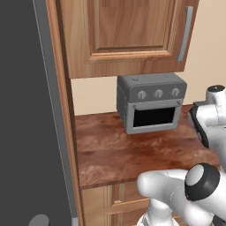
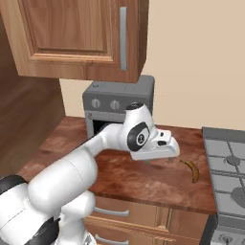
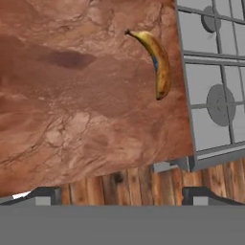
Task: Place the banana in the correct fridge rack based on whether it is a fruit or vegetable. Finally, close the fridge door.
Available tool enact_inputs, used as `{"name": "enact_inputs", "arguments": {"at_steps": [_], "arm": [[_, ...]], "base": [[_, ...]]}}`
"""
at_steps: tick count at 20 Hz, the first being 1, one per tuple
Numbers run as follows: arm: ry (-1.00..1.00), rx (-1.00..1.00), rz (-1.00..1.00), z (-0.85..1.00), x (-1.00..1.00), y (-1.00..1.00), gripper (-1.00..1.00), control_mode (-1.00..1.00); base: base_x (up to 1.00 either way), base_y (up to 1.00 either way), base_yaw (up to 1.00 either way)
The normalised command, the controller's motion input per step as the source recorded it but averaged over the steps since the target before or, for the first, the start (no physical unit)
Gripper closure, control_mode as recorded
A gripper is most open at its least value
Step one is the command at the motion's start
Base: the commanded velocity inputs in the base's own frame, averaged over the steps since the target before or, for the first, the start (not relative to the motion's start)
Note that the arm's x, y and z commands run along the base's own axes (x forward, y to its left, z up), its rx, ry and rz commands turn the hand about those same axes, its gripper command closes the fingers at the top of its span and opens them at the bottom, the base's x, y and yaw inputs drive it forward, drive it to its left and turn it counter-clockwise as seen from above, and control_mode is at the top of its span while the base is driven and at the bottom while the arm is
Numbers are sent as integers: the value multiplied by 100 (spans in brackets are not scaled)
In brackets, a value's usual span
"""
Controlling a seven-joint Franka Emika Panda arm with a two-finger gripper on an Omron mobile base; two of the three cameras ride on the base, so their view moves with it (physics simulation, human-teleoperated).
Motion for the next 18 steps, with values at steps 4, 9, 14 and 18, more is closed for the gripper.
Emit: {"name": "enact_inputs", "arguments": {"at_steps": [4, 9, 14, 18], "arm": [[0, 13, 0, -19, 0, -77, -100, -100], [0, 9, 0, -4, 1, -39, -100, -100], [0, 13, 1, -3, 2, -49, -100, -100], [0, 14, 1, -12, 28, -34, -100, -100]], "base": [[0, 0, 0], [0, 0, 0], [0, 0, 0], [0, 0, 0]]}}
